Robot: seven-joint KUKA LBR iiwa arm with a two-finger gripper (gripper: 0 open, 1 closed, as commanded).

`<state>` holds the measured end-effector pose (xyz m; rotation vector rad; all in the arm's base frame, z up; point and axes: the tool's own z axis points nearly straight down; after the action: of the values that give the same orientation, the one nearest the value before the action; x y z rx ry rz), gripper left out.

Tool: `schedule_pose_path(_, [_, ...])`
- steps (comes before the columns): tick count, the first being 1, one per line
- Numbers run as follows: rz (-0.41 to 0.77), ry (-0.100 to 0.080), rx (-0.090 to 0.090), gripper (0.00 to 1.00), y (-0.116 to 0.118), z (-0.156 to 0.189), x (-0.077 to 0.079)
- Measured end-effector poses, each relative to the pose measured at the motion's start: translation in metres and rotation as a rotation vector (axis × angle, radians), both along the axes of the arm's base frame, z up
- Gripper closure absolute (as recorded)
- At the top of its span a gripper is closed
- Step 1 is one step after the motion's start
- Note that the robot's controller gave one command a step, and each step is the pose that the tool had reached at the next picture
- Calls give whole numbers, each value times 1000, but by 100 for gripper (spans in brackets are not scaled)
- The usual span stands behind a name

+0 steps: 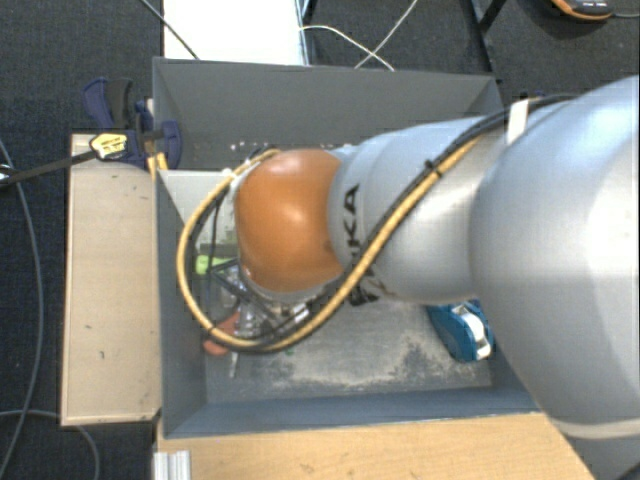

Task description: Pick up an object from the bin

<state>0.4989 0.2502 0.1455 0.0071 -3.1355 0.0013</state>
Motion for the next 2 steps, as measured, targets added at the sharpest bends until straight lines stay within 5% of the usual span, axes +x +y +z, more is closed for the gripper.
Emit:
schedule_pose_path(1, [-9,-7,2,0,-1,5,2])
schedule_pose_path(2, [299,-5,5,0,6,-75,54])
